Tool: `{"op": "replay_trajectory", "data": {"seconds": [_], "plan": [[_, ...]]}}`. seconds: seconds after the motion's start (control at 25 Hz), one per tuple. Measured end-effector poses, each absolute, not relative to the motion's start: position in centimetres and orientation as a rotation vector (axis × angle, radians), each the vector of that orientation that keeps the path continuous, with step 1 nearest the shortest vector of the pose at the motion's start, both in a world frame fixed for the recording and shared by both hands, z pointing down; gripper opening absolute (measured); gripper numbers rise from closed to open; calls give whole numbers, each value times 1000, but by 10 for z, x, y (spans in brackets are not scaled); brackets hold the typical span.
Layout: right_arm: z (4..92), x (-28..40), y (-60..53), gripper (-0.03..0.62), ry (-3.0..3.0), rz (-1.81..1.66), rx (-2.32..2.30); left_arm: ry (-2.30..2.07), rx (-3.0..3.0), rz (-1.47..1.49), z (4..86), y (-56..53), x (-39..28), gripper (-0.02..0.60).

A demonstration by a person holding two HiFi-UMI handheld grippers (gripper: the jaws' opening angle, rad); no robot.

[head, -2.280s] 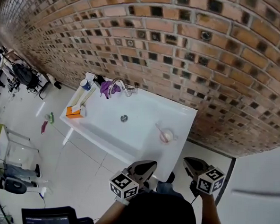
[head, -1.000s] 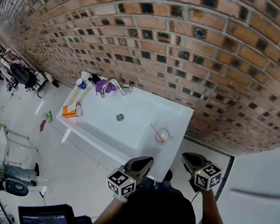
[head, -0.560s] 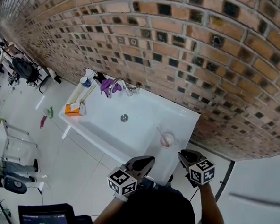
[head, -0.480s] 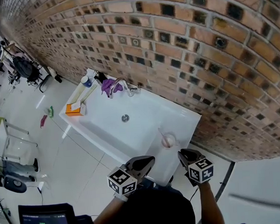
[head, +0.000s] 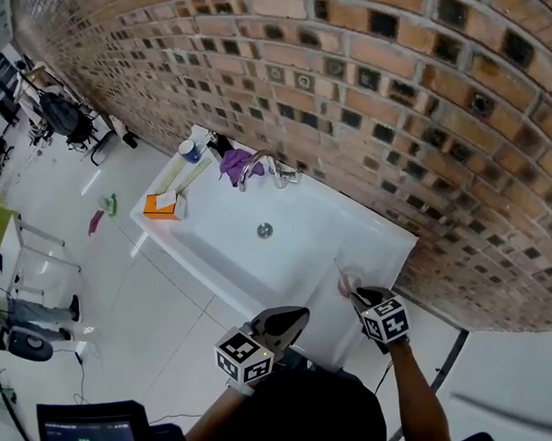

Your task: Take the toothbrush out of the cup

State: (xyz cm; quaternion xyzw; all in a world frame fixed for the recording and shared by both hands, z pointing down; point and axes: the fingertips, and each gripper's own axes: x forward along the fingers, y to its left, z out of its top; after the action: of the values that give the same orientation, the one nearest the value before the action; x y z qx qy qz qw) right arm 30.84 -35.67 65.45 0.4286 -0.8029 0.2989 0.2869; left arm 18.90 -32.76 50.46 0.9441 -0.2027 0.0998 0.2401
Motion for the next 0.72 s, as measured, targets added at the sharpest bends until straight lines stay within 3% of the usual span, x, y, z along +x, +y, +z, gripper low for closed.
{"op": "replay_trajectory", "data": {"seconds": [0.72], "plan": [[711,295,-394,54,-1971,760,976,-674,2510,246,517,-348,155,5]]}}
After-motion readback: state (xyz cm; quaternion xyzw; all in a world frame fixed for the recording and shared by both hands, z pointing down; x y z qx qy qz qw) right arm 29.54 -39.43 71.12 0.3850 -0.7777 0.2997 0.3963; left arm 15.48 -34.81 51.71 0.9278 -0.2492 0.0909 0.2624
